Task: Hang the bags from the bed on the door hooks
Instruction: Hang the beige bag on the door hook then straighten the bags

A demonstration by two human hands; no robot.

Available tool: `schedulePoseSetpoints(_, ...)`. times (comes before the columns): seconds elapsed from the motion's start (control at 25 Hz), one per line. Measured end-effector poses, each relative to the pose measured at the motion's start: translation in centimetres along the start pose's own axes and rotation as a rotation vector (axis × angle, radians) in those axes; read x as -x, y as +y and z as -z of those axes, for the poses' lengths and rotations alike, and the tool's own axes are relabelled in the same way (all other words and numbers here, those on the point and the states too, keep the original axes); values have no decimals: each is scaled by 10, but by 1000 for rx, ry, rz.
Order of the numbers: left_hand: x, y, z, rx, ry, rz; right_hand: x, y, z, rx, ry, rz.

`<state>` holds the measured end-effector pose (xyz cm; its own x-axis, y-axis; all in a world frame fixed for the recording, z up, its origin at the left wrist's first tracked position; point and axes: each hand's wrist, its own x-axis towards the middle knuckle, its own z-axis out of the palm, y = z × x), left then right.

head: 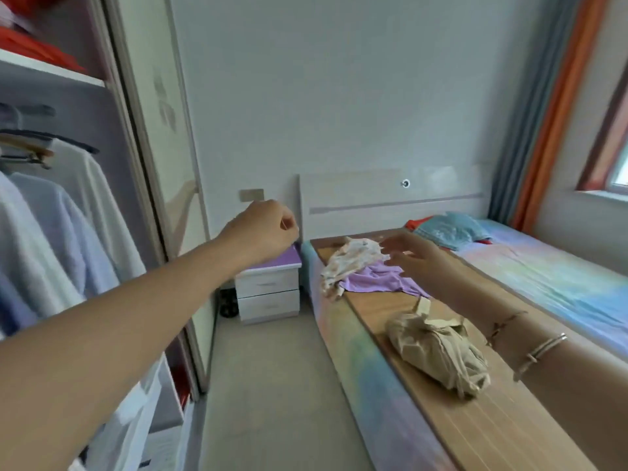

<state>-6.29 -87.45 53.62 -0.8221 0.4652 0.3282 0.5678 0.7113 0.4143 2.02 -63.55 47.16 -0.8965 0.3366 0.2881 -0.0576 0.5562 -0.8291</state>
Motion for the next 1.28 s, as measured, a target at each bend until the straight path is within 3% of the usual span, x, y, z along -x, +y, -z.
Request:
schedulePoseSetpoints(0.32,-227,63,-246,47,-349,-220,-104,213,102,110,217,-420)
schedulePoseSetpoints(0.6,-327,77,-410,123,-605,-196,-169,360,124,122,197,-670)
schedulePoseSetpoints(0.96,-439,47,-590,78,-852,-20,-297,563,89,151,-63,-796)
schedulePoseSetpoints(1.28,-467,15,-676,114,-926,156,-353,669,47,465,-488,-669)
